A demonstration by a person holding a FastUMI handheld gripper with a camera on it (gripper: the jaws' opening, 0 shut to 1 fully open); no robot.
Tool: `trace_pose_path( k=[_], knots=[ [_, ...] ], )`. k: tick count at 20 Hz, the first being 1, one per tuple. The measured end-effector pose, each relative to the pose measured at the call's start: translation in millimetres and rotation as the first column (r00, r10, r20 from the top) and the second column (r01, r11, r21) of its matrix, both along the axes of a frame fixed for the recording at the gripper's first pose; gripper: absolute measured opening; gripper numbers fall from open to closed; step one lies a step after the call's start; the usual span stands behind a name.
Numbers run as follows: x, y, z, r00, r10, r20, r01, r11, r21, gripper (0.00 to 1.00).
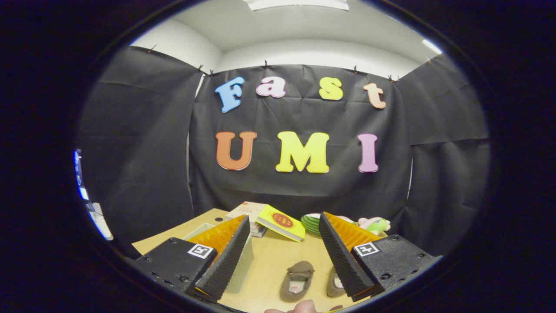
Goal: Open the storage box then place both shoes into the box .Put the left shoe in first, then the right shoe, with the right side of both shoes facing outward in a uniform manner.
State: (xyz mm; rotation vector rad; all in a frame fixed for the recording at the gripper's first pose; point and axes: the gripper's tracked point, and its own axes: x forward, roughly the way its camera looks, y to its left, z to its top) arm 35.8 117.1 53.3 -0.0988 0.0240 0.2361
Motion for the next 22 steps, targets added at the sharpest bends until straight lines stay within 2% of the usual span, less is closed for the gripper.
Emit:
trace_pose_path(
  k=[3,6,12,15,20,22],
  knots=[
    [11,-19,-25,0.997,-0.037,-0.071,0.037,0.999,-0.005,1.0],
    [27,-31,-54,0.982,-0.04,-0.184,0.038,0.999,-0.019,1.0],
    [53,-42,-113,0.911,-0.006,-0.413,0.007,1.0,0.0,1.0],
    [69,-51,-154,0.841,-0.02,-0.54,0.029,1.0,0.008,1.0],
    [96,-69,-204,0.724,-0.07,-0.686,0.091,0.996,-0.005,1.0],
    [92,-71,-227,0.655,-0.05,-0.754,0.076,0.997,0.0,1.0]
  ],
)
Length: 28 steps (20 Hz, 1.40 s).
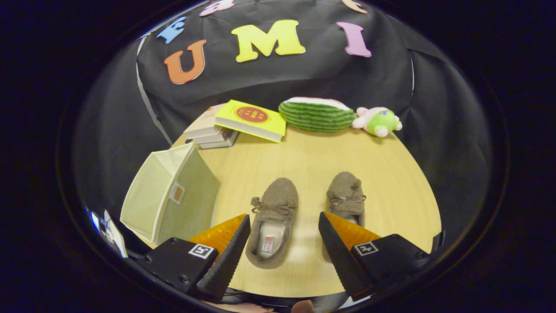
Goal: Open the storage box then place both shoes into the box .Put the left shoe in first, then the right shoe, with the right side of both shoes facing outward in a uniform manner.
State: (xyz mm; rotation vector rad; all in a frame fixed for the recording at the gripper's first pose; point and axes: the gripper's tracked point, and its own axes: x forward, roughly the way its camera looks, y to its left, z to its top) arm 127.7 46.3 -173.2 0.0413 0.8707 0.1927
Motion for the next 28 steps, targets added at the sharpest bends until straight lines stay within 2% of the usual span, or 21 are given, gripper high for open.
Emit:
trace_pose_path(
  k=[6,10,12,13,18,19,22,23,28],
  knots=[
    [8,-2,-49,0.986,-0.012,-0.166,0.015,1.0,0.02,0.96],
    [10,1,-75,0.965,0.01,-0.263,0.005,0.998,0.058,0.8],
    [13,-1,-84,0.955,-0.004,-0.296,0.022,0.998,0.058,0.72],
    [15,-1,-89,0.953,-0.011,-0.302,0.029,0.998,0.055,0.65],
    [10,10,-110,0.926,0.001,-0.378,0.041,0.994,0.104,0.43],
    [12,8,-111,0.925,-0.011,-0.38,0.056,0.993,0.106,0.3],
    [14,4,-109,0.921,-0.051,-0.387,0.114,0.983,0.143,0.15],
    [13,5,-109,0.919,-0.063,-0.39,0.137,0.977,0.166,0.07],
    [8,13,-93,0.904,-0.099,-0.416,0.239,0.923,0.301,0.06]
  ],
)
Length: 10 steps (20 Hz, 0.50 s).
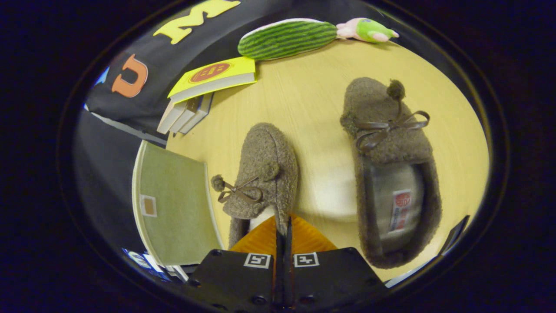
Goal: Open the storage box then place both shoes into the box .Put the left shoe in first, then the right shoe, with the right side of both shoes facing outward in a uniform manner.
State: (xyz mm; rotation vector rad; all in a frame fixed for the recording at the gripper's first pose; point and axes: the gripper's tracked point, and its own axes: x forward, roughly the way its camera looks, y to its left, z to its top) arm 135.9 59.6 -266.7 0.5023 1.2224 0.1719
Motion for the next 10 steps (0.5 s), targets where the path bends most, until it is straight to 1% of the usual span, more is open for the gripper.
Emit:
trace_pose_path(
  k=[2,5,8,9,10],
  knots=[
    [-1,1,16,0.999,-0.031,0.024,0.031,0.999,0.02,0.06],
    [-8,7,54,0.995,-0.074,0.072,0.071,0.997,0.041,0.06],
    [-13,18,104,0.984,-0.106,0.142,0.101,0.994,0.047,0.06],
    [-15,25,122,0.978,-0.126,0.166,0.118,0.991,0.059,0.06],
    [-16,32,139,0.974,-0.132,0.187,0.12,0.99,0.073,0.06]
  ],
)
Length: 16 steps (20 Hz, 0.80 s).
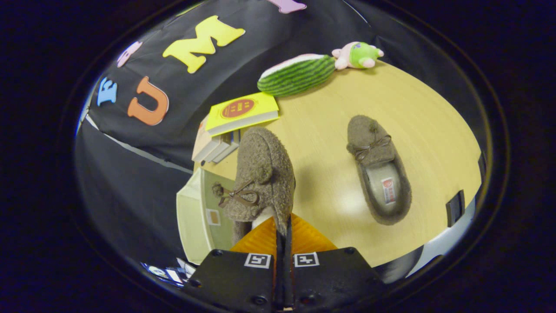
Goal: Open the storage box then place both shoes into the box .Put the left shoe in first, then the right shoe, with the right side of both shoes facing outward in a uniform manner.
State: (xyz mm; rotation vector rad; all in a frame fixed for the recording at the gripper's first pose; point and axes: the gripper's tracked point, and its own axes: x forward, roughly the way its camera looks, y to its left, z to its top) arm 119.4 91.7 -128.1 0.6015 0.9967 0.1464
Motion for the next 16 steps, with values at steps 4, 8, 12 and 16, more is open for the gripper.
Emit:
trace_pose_path(
  k=[4,8,12,16],
  knots=[
    [-13,32,54,0.998,0.018,0.06,-0.018,1.0,-0.006,0.06],
    [-23,84,98,0.99,0.075,0.123,-0.072,0.997,-0.028,0.06],
    [-28,145,112,0.978,0.128,0.163,-0.127,0.992,-0.014,0.06],
    [-26,196,88,0.981,0.143,0.133,-0.146,0.989,0.011,0.06]
  ],
)
